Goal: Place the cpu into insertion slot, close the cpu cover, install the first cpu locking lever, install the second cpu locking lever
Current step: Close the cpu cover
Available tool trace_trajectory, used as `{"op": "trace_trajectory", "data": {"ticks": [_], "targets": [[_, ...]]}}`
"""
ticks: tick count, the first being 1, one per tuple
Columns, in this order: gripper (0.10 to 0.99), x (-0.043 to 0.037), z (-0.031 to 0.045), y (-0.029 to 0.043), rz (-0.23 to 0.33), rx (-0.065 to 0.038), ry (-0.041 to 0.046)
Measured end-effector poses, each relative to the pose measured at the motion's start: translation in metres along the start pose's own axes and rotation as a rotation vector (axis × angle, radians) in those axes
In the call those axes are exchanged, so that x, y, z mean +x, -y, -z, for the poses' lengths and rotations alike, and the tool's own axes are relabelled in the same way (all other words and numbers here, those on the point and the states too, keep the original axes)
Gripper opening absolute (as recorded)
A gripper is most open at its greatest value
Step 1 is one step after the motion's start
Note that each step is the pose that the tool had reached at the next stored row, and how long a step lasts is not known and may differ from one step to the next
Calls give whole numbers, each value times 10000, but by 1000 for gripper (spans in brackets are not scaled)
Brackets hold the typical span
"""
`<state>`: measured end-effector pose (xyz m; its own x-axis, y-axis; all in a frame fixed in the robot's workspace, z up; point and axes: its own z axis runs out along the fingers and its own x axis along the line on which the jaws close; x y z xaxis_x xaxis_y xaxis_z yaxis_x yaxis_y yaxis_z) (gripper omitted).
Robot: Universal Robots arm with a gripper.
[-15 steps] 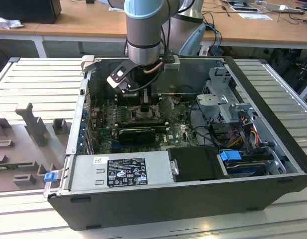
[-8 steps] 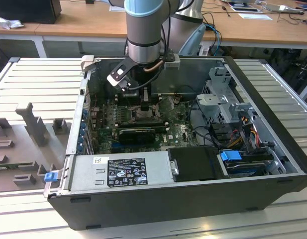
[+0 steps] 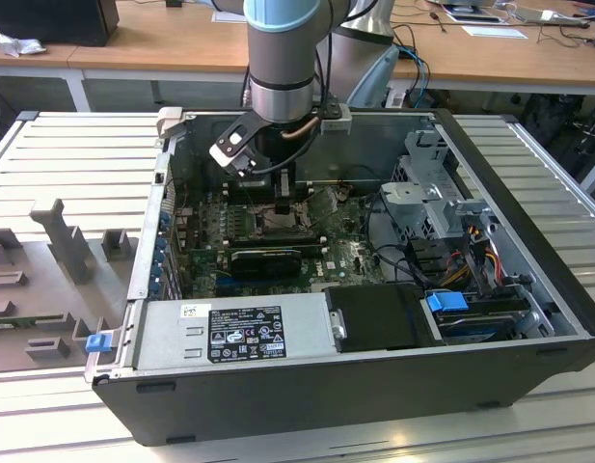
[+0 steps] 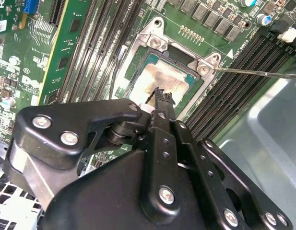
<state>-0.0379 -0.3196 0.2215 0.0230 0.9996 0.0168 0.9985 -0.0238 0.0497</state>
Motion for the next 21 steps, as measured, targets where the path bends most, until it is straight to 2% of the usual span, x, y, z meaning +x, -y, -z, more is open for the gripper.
{"op": "trace_trajectory", "data": {"ticks": [10, 16, 17, 18, 19, 21], "targets": [[106, 0, 22, -3, 2, 2, 1], [106, 2, 66, -17, 3, 1, -2], [106, 4, 176, -28, 1, 1, 1], [106, 8, 282, -90, 2, 1, 1], [106, 11, 306, -175, 2, 1, 0], [106, 13, 300, -303, 1, 6, -1]]}}
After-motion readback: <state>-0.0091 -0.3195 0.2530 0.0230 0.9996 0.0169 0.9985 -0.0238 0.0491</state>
